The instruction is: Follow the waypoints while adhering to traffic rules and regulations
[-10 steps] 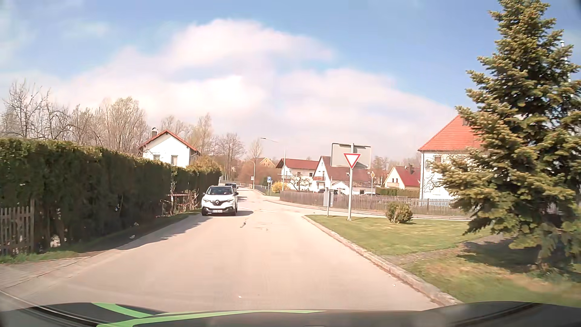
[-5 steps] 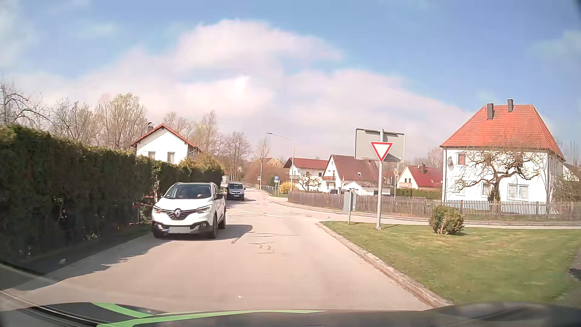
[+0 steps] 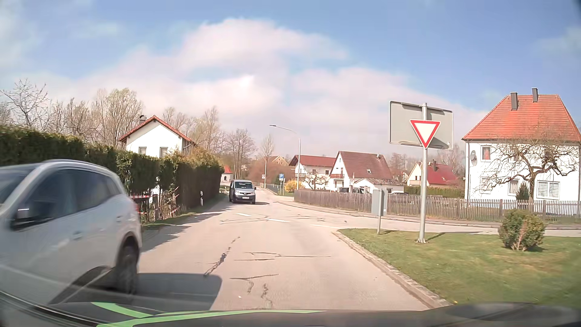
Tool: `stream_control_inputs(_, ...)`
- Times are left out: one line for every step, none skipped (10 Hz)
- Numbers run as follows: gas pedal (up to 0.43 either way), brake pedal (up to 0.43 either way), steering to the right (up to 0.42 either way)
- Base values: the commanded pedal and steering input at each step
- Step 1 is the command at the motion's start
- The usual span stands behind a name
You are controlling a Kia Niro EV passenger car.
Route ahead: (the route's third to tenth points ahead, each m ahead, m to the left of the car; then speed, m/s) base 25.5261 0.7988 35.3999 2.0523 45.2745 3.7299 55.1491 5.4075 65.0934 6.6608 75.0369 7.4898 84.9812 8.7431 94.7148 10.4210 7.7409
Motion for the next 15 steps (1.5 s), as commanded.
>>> stream_control_inputs(0.000, 0.232, -0.022)
stream_control_inputs(0.000, 0.238, -0.025)
stream_control_inputs(0.000, 0.244, -0.028)
stream_control_inputs(0.000, 0.244, -0.029)
stream_control_inputs(0.000, 0.244, -0.029)
stream_control_inputs(0.000, 0.250, -0.029)
stream_control_inputs(0.000, 0.250, -0.028)
stream_control_inputs(0.000, 0.250, -0.028)
stream_control_inputs(0.000, 0.256, -0.028)
stream_control_inputs(0.000, 0.256, -0.027)
stream_control_inputs(0.000, 0.250, -0.025)
stream_control_inputs(0.000, 0.183, -0.022)
stream_control_inputs(0.000, 0.000, -0.020)
stream_control_inputs(0.000, 0.000, -0.019)
stream_control_inputs(0.000, 0.000, -0.019)
